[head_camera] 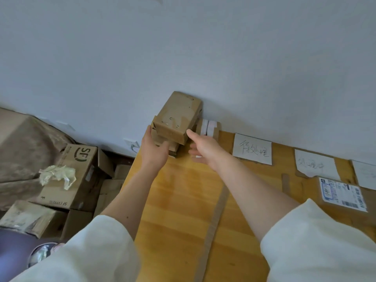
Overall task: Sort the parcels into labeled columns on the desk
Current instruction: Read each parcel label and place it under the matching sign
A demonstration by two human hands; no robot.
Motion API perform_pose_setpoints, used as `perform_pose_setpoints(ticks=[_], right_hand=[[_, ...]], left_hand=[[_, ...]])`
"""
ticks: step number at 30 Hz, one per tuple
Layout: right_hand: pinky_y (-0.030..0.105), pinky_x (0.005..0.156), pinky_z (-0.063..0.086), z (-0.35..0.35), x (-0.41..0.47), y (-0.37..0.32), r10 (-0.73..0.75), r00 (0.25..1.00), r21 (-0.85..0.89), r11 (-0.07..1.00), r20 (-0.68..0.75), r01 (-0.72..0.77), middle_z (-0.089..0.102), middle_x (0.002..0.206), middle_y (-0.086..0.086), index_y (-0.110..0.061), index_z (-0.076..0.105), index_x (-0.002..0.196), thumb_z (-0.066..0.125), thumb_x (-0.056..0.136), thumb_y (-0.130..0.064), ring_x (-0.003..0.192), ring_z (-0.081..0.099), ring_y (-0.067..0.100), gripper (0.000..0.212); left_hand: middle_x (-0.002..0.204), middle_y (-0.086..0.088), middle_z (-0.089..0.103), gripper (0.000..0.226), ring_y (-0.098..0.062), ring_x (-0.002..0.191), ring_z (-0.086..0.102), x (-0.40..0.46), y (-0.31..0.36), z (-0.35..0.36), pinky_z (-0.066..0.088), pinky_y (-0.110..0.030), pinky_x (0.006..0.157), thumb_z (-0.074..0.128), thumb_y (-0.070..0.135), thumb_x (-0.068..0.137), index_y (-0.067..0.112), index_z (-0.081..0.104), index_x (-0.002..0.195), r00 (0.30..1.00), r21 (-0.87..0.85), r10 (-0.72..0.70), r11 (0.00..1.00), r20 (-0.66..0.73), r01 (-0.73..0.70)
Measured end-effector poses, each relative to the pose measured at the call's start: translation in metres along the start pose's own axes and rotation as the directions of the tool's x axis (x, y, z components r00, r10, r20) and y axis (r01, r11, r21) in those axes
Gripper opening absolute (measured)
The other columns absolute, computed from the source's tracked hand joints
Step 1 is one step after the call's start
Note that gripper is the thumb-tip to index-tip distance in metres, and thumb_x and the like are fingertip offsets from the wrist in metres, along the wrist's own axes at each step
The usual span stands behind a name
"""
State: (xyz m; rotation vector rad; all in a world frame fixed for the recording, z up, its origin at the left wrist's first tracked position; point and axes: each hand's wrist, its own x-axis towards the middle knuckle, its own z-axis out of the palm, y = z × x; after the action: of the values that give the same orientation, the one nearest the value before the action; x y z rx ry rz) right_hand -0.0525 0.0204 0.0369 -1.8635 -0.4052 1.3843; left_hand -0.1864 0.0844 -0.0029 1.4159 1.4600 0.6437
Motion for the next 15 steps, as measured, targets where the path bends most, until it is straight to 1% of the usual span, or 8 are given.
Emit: perform_pose_setpoints(ticks=[2,4,6,9,12,13,15], right_hand=[[0.041,0.099,0.052,0.006,0.009,-0.004,0.023,1.0,0.052,0.998,-0.009,-0.023,0.051,0.14,0.006,-0.013,0.04,0.146,0.056,0.093,-0.054,0.115,0.058,0.02,0.069],[0.041,0.101,0.05,0.011,0.017,-0.005,0.044,0.999,0.095,0.995,-0.014,-0.042,0.049,0.142,0.006,-0.013,0.037,0.147,0.057,0.091,-0.056,0.119,0.055,0.022,0.074],[0.041,0.102,0.049,0.015,0.024,-0.005,0.061,0.998,0.118,0.991,-0.015,-0.059,0.047,0.143,0.006,-0.014,0.036,0.147,0.058,0.089,-0.059,0.122,0.054,0.022,0.076],[0.041,0.103,0.049,0.019,0.033,-0.003,0.078,0.997,0.138,0.987,0.003,-0.077,0.047,0.144,0.007,-0.015,0.038,0.147,0.058,0.089,-0.06,0.123,0.053,0.023,0.076],[0.041,0.102,0.049,0.02,0.039,-0.001,0.08,0.996,0.165,0.983,0.027,-0.083,0.048,0.143,0.007,-0.016,0.04,0.145,0.06,0.088,-0.058,0.123,0.053,0.024,0.074],[0.041,0.102,0.05,0.02,0.04,-0.001,0.081,0.996,0.183,0.979,0.034,-0.086,0.048,0.142,0.007,-0.017,0.041,0.145,0.061,0.087,-0.058,0.122,0.054,0.023,0.074],[0.04,0.099,0.051,0.02,0.043,-0.001,0.081,0.996,0.206,0.974,0.044,-0.088,0.05,0.142,0.007,-0.019,0.042,0.144,0.064,0.085,-0.058,0.119,0.055,0.023,0.075]], left_hand=[[0.155,0.001,0.031,0.079,-0.018,0.14,0.033,0.01,0.003,-0.001,0.04,-0.044,0.109,0.06,0.021,0.089,0.03,0.016,0.153,1.0,-0.02,-0.012,1.0,0.018,0.012],[0.155,0.002,0.031,0.078,-0.017,0.141,0.032,0.017,0.005,-0.001,0.04,-0.043,0.109,0.06,0.021,0.09,0.031,0.016,0.153,0.999,-0.043,-0.017,0.999,0.031,0.019],[0.155,0.004,0.032,0.076,-0.014,0.14,0.032,0.021,0.006,0.001,0.041,-0.039,0.108,0.058,0.018,0.091,0.03,0.016,0.153,0.999,-0.058,-0.009,0.998,0.034,0.011],[0.15,0.004,0.038,0.072,-0.013,0.135,0.037,0.023,0.008,0.003,0.044,-0.032,0.103,0.058,0.014,0.092,0.028,0.021,0.152,1.0,-0.067,0.009,0.998,0.026,-0.007],[0.145,0.004,0.043,0.068,-0.012,0.129,0.043,0.024,0.008,0.005,0.045,-0.032,0.102,0.059,0.015,0.091,0.026,0.027,0.15,1.0,-0.08,0.015,0.997,0.016,-0.013],[0.144,0.005,0.045,0.066,-0.012,0.125,0.046,0.024,0.008,0.006,0.046,-0.032,0.101,0.06,0.015,0.091,0.025,0.029,0.149,1.0,-0.095,0.009,0.995,0.016,-0.008],[0.139,0.006,0.047,0.064,-0.009,0.115,0.05,0.022,0.01,0.007,0.049,-0.025,0.09,0.061,0.016,0.09,0.024,0.033,0.147,1.0,-0.111,0.013,0.994,0.016,-0.012]])
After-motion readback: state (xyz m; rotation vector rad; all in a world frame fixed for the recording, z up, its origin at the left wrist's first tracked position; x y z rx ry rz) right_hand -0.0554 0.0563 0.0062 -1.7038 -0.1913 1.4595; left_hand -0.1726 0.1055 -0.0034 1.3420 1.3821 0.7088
